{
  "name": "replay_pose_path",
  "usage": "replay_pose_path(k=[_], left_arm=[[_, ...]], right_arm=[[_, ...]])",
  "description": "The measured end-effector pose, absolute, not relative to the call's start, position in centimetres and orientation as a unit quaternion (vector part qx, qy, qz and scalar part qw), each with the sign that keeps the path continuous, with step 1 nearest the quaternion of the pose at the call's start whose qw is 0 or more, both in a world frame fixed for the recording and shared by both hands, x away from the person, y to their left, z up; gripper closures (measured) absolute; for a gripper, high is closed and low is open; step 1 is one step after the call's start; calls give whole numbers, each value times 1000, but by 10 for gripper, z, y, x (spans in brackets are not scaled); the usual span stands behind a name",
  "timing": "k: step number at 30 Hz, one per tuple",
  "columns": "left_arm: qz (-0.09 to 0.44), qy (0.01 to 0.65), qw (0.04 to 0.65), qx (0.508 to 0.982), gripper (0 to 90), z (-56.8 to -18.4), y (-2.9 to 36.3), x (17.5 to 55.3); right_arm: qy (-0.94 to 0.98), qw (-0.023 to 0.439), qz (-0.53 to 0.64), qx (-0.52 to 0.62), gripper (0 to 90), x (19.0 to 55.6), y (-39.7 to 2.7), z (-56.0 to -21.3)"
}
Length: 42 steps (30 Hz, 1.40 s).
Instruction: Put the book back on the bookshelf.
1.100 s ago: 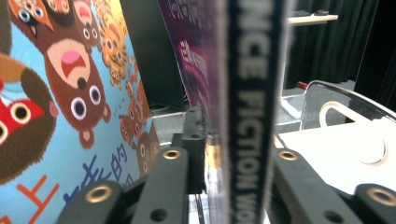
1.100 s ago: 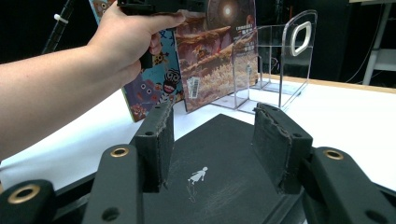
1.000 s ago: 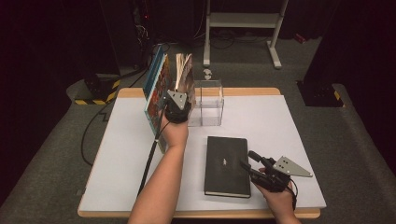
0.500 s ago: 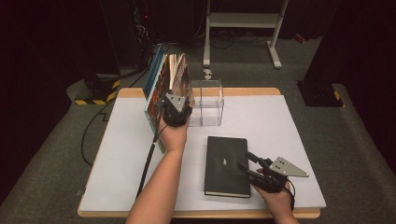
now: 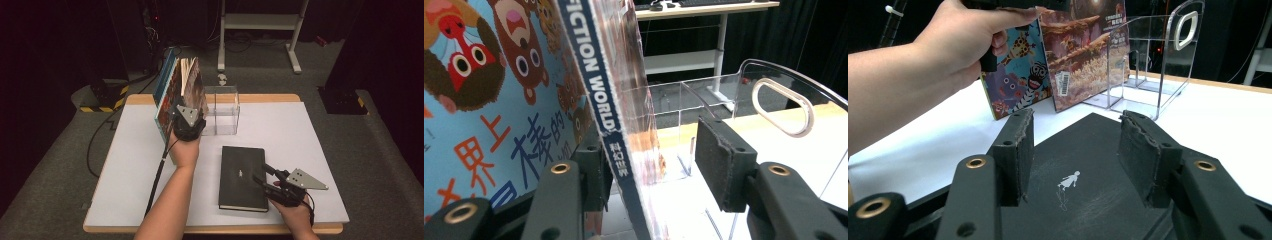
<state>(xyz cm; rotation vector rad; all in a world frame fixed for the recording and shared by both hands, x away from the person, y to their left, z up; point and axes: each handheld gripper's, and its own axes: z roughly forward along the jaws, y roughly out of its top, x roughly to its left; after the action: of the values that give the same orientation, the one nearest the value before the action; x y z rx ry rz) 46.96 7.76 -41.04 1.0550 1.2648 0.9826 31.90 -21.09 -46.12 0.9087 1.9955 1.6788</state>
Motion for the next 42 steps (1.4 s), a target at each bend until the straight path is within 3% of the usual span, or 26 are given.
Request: replay_pose_path(k=[42], left_arm=[[407,534,588,451,491,-419,82,425]], right_arm=[[718,188,589,320,480,318,-205,-465]])
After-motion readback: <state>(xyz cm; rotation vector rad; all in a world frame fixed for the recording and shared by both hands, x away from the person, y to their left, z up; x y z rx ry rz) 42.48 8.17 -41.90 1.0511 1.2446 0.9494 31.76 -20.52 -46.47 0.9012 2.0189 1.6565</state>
